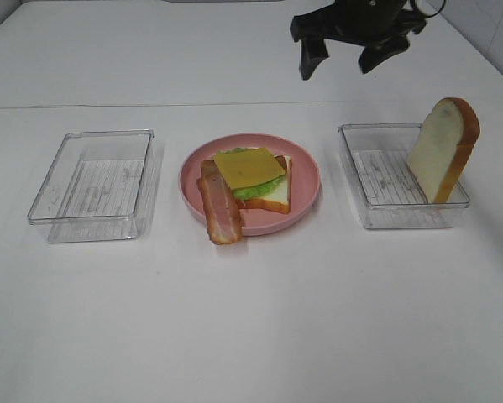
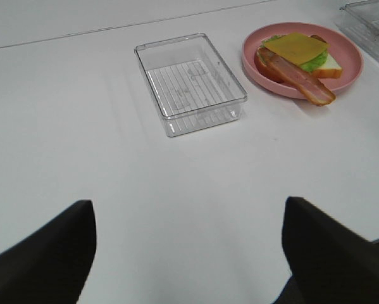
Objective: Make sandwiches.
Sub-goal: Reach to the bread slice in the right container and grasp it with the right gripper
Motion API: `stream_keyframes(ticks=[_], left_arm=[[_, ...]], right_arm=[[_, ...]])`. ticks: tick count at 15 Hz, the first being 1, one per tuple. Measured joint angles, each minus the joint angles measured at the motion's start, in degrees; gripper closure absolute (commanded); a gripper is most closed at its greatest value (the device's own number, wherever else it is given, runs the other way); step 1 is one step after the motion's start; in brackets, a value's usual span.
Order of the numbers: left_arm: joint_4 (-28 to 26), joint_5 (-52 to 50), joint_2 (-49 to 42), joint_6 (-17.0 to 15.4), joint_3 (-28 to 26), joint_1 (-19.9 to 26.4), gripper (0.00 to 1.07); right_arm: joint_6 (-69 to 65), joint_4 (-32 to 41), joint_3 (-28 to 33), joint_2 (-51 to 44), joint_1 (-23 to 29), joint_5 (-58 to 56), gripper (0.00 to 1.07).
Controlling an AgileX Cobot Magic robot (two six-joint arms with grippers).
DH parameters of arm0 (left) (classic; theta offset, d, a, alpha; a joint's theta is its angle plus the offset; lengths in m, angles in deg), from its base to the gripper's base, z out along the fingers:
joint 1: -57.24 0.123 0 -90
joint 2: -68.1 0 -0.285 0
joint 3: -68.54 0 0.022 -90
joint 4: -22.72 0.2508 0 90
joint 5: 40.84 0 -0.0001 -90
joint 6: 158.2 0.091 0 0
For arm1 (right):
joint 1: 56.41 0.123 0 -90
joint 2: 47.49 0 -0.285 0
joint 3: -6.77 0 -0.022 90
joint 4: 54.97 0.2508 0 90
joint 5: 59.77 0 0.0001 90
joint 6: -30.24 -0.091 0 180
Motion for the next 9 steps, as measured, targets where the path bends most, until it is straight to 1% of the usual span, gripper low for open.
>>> stream_keyframes(ticks=[2,3,4,7,9], left_arm=[[0.0,0.0,0.0,0.0,0.0,0.0,0.3],[0.0,0.0,0.0,0.0,0.0,0.0,0.3],[0.0,0.0,0.0,0.0,0.0,0.0,0.3],[0.0,0.0,0.0,0.0,0.0,0.0,0.3],[0.0,0.0,0.0,0.0,0.0,0.0,0.3]], right_arm=[[-3.32,-10.2,0.0,-1.03,-0.29,-3.09,0.25],[-3.95,-11.52,0.0,-1.09,-0.46,-3.84,0.25],[-5.39,-13.24,0.0,-1.15,-2.23,-6.19,0.25],[-5.5,-7.79,0.0,-1.15,-9.0,-9.63,0.25],[-5.33,-5.67,0.0,-1.15,-12.09,-11.69,0.25]])
